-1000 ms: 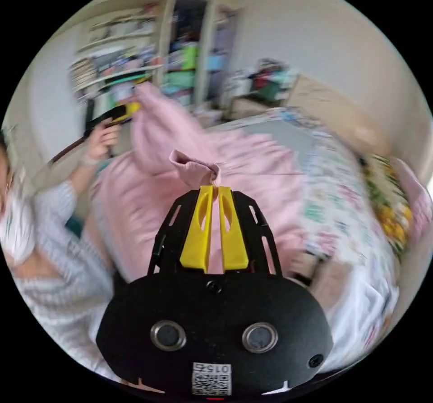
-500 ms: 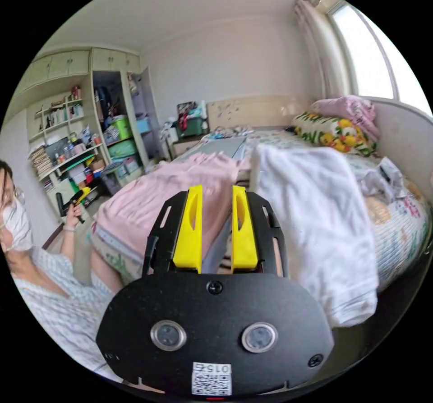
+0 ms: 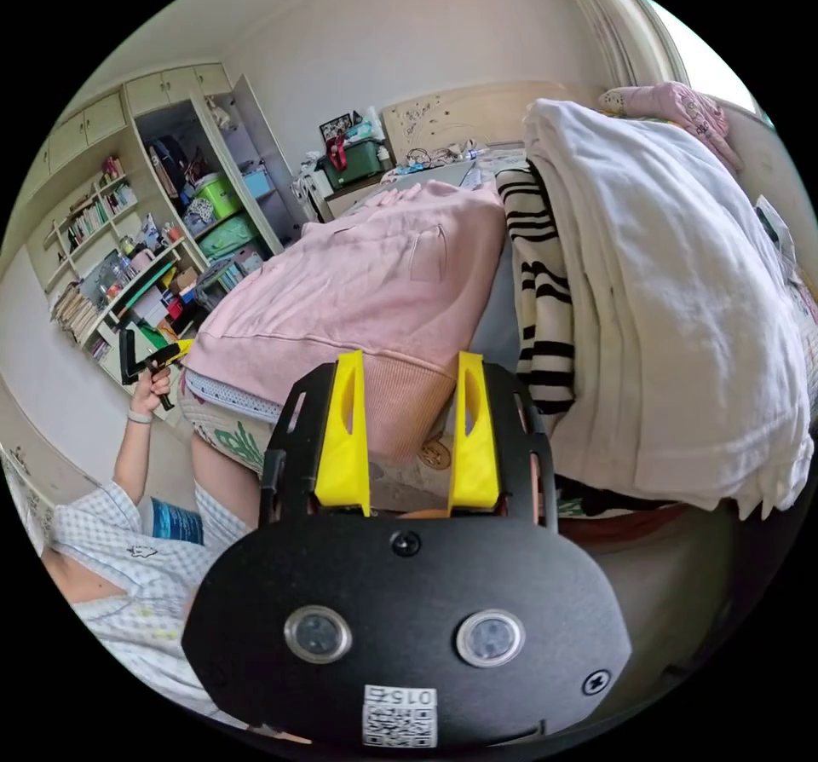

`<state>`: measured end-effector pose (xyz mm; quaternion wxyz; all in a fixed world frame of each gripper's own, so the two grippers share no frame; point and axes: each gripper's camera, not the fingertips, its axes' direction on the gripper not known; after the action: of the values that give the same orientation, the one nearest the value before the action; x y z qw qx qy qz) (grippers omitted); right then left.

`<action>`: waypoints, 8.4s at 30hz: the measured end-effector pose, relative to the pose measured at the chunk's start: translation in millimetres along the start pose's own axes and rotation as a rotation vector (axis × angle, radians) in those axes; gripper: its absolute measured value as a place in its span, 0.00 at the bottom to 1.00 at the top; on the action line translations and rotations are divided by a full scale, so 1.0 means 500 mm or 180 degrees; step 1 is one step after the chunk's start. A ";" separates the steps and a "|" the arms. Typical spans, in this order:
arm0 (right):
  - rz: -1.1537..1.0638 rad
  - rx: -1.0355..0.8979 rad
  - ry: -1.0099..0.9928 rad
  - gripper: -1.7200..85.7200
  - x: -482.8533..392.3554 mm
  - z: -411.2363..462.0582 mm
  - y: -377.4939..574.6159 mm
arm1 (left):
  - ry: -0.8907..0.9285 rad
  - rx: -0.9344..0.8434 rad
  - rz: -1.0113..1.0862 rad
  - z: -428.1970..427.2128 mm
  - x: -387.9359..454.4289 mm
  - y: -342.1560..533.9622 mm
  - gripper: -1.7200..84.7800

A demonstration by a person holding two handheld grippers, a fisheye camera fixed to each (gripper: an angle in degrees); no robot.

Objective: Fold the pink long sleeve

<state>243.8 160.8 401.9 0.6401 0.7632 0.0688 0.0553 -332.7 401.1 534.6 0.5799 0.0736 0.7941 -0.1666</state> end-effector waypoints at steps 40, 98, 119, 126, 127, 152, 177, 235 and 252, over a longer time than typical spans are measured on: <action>-0.2278 -0.4458 -0.1456 0.05 -0.072 0.401 -0.908 | 0.1836 -0.1730 0.2672 0.617 0.172 -0.597 0.04; -0.0786 -0.2929 0.2530 0.01 -0.786 0.184 -1.167 | -0.1344 -0.1367 -0.2723 1.010 0.606 -0.850 0.01; 0.0543 -0.2907 0.2709 0.01 -0.757 0.121 -1.202 | -0.1513 -0.1855 -0.1304 1.107 0.683 -0.998 0.01; 0.0762 -0.2862 0.2639 0.01 -0.717 0.106 -1.197 | -0.1573 -0.1897 -0.1106 1.120 0.707 -1.023 0.01; 0.0802 -0.2840 0.2624 0.01 -0.708 0.103 -1.195 | -0.1586 -0.1893 -0.1057 1.121 0.714 -1.026 0.01; 0.0505 -0.2867 0.2305 0.01 -0.476 0.138 -1.146 | -0.1687 -0.1719 -0.1380 1.101 0.710 -0.987 0.01; 0.1226 -0.3009 0.1086 0.15 0.039 0.085 -1.026 | -0.1607 -0.2222 -0.1649 0.790 0.198 -0.701 0.13; 0.3123 -0.0426 -0.0102 0.05 1.331 0.311 -0.897 | 0.0669 -0.3242 0.1444 2.677 1.269 -1.269 0.07; 0.1016 -0.0243 -0.1208 0.02 0.826 0.129 -1.125 | 0.1880 -0.1537 0.0935 1.806 0.729 -1.365 0.02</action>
<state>642.3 267.1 -164.6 0.6531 0.7364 -0.1761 0.0139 149.7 -579.8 66.7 0.3452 0.0926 0.9238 0.1375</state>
